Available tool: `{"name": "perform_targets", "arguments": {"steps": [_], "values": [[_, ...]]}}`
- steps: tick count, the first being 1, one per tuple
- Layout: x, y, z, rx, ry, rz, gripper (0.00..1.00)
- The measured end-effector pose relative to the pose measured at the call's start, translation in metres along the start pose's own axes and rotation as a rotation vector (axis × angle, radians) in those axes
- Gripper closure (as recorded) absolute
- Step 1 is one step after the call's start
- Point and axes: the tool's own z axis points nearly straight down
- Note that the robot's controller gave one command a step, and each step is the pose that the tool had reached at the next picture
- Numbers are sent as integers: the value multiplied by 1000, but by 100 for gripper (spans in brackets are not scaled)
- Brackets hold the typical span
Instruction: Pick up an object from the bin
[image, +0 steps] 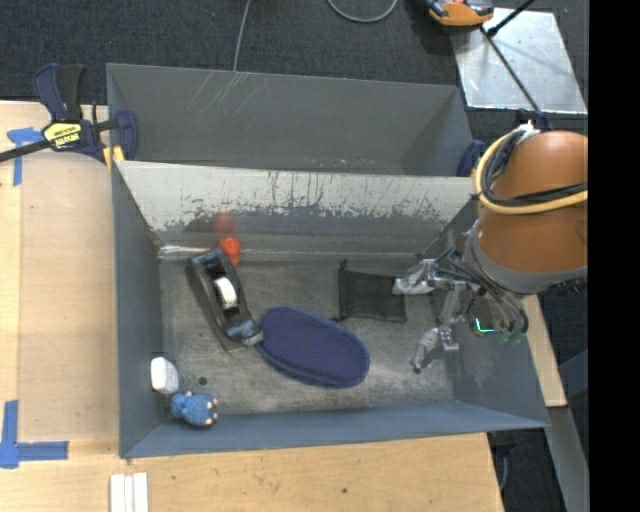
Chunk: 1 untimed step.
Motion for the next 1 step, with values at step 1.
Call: {"name": "perform_targets", "arguments": {"steps": [1], "values": [[-27,24,102,0,-2,-499,0]]}}
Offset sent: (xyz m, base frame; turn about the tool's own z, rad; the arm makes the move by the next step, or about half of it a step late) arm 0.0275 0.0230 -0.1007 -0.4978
